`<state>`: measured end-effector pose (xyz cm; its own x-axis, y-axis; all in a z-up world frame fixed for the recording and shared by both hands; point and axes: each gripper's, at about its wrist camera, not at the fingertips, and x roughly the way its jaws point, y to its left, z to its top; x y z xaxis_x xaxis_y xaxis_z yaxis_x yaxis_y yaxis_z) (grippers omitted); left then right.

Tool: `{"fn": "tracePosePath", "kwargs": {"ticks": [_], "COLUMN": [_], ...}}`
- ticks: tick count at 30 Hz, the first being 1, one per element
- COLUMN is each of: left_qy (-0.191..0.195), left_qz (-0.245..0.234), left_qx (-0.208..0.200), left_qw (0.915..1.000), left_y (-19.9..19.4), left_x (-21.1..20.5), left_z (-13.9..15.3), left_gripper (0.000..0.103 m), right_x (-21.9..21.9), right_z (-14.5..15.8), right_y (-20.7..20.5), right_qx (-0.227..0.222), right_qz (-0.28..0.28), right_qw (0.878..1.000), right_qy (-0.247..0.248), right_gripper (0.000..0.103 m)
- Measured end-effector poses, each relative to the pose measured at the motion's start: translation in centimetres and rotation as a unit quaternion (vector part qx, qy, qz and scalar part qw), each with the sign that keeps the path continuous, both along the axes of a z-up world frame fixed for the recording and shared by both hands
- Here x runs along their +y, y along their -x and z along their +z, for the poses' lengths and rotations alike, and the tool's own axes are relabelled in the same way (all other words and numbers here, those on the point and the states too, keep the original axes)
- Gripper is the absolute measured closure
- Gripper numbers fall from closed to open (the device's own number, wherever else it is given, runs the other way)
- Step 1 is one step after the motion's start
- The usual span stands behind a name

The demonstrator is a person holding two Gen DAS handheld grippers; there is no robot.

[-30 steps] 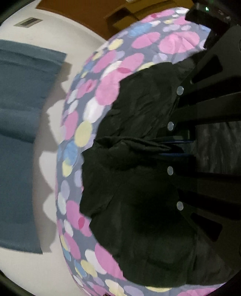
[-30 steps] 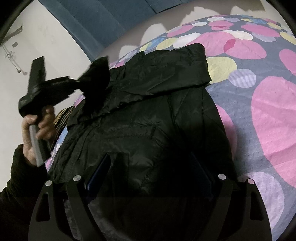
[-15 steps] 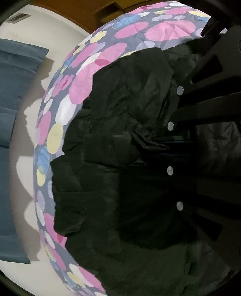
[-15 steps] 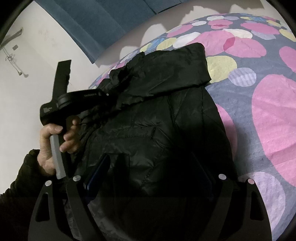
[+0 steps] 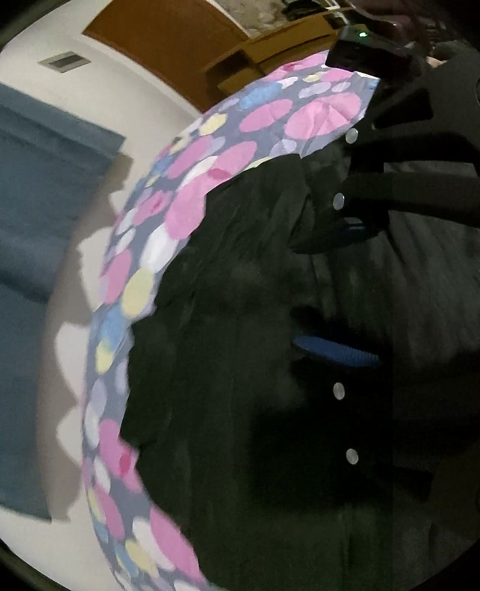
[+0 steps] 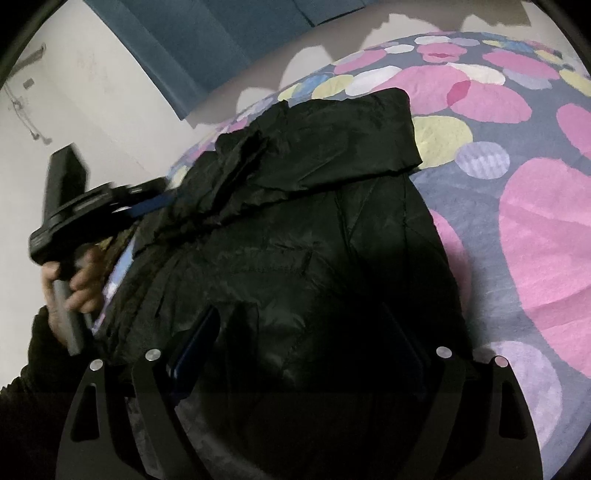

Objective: Fold large clothes

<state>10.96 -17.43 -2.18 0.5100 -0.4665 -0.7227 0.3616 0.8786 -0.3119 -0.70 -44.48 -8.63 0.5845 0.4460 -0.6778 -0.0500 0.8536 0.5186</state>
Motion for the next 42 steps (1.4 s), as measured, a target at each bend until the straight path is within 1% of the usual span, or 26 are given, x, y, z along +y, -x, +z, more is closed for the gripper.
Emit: {"fn": "tracePosePath", "kwargs": {"ticks": [3, 5, 6, 7, 9, 11, 12, 13, 16, 18, 19, 21, 22, 24, 25, 27, 29, 30, 31, 33, 34, 36, 38, 40, 42], "left_qy": [-0.004, -0.017, -0.021, -0.019, -0.016, -0.018, -0.02, -0.024, -0.024, -0.026, -0.029, -0.037, -0.046, -0.057, -0.062, -0.071, -0.071, -0.064, -0.046, -0.021, -0.014, -0.015, -0.025, -0.047, -0.049], "left_qz": [0.047, 0.097, 0.117, 0.146, 0.187, 0.204, 0.208, 0.211, 0.214, 0.215, 0.216, 0.22, 0.222, 0.221, 0.219, 0.216, 0.214, 0.214, 0.216, 0.218, 0.22, 0.232, 0.238, 0.245, 0.244], "left_qx": [-0.01, -0.01, -0.007, 0.0, 0.012, 0.02, 0.024, 0.028, 0.033, 0.033, 0.033, 0.037, 0.045, 0.06, 0.062, 0.06, 0.051, 0.045, 0.037, 0.028, 0.028, 0.04, 0.053, 0.071, 0.085], "left_qw": [0.9988, 0.995, 0.9929, 0.9891, 0.9822, 0.9787, 0.9776, 0.9767, 0.976, 0.9757, 0.9753, 0.9741, 0.973, 0.9718, 0.9718, 0.972, 0.973, 0.9737, 0.9747, 0.9753, 0.975, 0.9719, 0.9696, 0.9658, 0.9647], "left_y": [-0.4, -1.4, -1.8, -2.5, -3.3, -4.0, -4.2, -4.4, -4.7, -5.0, -5.2, -5.7, -6.0, -6.4, -6.5, -6.6, -6.5, -6.3, -6.2, -6.5, -6.9, -8.3, -9.4, -10.5, -11.0], "left_x": [6.0, 10.7, 12.3, 14.8, 18.4, 20.3, 21.0, 21.6, 22.2, 22.3, 22.3, 22.5, 22.6, 22.7, 22.6, 22.4, 22.3, 22.4, 22.8, 23.4, 23.7, 24.0, 24.1, 24.2, 24.5], "left_z": [0.7, 0.4, 0.2, -0.2, -1.1, -1.8, -2.1, -2.6, -3.4, -3.6, -3.8, -4.3, -4.7, -5.8, -6.1, -6.5, -6.0, -5.5, -4.9, -4.2, -4.0, -4.4, -5.1, -6.1, -7.0], "left_gripper": [0.054, 0.054, 0.054, 0.054, 0.054, 0.054, 0.054, 0.054, 0.054, 0.053, 0.053, 0.053, 0.054, 0.062, 0.065, 0.066, 0.066, 0.066, 0.066, 0.063, 0.062, 0.062, 0.062, 0.068, 0.072], "right_x": [0.3, 1.0, 1.5, 2.1, 3.0, 4.0, 4.4, 4.9, 6.7, 7.6, 8.1, 8.9, 9.2, 9.2, 9.0, 8.7, 8.7, 8.7, 8.7, 8.9, 9.0, 8.8, 8.6, 8.7, 8.8], "right_z": [1.5, 3.2, 4.0, 4.7, 5.4, 5.5, 5.4, 5.2, 4.5, 3.5, 2.8, 1.4, 0.8, -0.3, -0.5, -0.7, -0.6, -0.5, -0.5, -0.5, -0.6, -0.7, -0.7, -0.7, -0.8], "right_y": [-0.2, -0.7, -1.2, -2.0, -3.9, -6.8, -8.1, -9.7, -13.6, -15.4, -16.1, -16.9, -17.0, -16.8, -16.8, -16.7, -16.6, -16.7, -16.6, -16.6, -16.9, -16.8, -16.8, -16.8, -16.8], "right_qx": [0.022, 0.013, 0.008, 0.003, -0.004, 0.0, 0.004, 0.011, 0.026, 0.043, 0.055, 0.078, 0.086, 0.089, 0.09, 0.093, 0.093, 0.092, 0.09, 0.088, 0.088, 0.088, 0.088, 0.087, 0.087], "right_qz": [-0.013, -0.008, -0.003, 0.002, 0.009, 0.017, 0.018, 0.02, 0.022, 0.022, 0.024, 0.032, 0.033, 0.03, 0.029, 0.024, 0.023, 0.023, 0.023, 0.024, 0.023, 0.022, 0.021, 0.021, 0.021], "right_qw": [1.0, 1.0, 1.0, 1.0, 1.0, 1.0, 1.0, 0.999, 0.999, 0.999, 0.998, 0.996, 0.996, 0.995, 0.995, 0.995, 0.995, 0.995, 0.995, 0.996, 0.996, 0.996, 0.996, 0.996, 0.996], "right_qy": [0.005, -0.005, -0.005, -0.004, -0.009, -0.018, -0.023, -0.029, -0.023, -0.023, -0.02, -0.001, 0.013, 0.018, 0.016, 0.008, 0.011, 0.014, 0.017, 0.02, 0.019, 0.016, 0.012, 0.01, 0.009], "right_gripper": [0.018, 0.018, 0.018, 0.018, 0.018, 0.02, 0.025, 0.03, 0.033, 0.035, 0.047, 0.064, 0.066, 0.068, 0.069, 0.071, 0.071, 0.072, 0.072, 0.072, 0.072, 0.072, 0.072, 0.071, 0.071]}}
